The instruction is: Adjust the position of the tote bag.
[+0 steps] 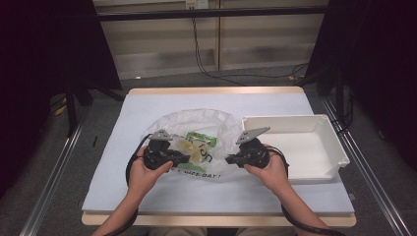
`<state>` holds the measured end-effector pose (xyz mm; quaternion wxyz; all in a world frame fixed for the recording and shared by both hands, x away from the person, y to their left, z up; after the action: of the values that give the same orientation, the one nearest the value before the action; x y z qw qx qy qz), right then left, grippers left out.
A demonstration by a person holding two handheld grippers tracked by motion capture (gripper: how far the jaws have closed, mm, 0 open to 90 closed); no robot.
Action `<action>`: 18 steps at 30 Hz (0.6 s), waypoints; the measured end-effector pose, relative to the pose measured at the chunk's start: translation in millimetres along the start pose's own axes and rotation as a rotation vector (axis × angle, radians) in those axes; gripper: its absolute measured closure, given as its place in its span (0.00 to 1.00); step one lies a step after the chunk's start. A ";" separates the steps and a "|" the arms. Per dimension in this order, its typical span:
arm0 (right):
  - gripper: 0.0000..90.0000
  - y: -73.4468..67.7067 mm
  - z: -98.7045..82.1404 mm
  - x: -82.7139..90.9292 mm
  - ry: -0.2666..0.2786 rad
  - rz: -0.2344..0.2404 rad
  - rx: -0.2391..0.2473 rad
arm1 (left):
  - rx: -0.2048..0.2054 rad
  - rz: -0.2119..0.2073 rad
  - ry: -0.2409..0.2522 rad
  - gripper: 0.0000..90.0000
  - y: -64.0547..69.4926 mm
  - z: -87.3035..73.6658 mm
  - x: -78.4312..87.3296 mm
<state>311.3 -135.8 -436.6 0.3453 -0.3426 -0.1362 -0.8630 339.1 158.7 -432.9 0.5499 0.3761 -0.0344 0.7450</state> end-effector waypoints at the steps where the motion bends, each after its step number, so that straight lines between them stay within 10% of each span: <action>1: 1.00 0.1 -0.2 0.2 0.001 -0.001 0.000 | 0.005 -0.005 0.001 0.90 -0.4 -1.1 -0.5; 18: 1.00 8.4 -2.8 3.7 0.024 -0.031 -0.064 | 0.059 -0.052 -0.095 1.00 1.0 -41.6 -3.8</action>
<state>313.8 -145.1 -436.1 0.3225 -0.3409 -0.1096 -0.8762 317.0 174.7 -464.6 0.5552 0.4281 -0.0288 0.7125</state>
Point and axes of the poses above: each handheld gripper's, and its own axes: x roughly backward along the jaws, z roughly out of its top, y roughly to its right, the point moved 1 cm from there along -x, roughly forward along the jaws, and after that the axes turned 12 degrees about -z, right-handed, at the moved point
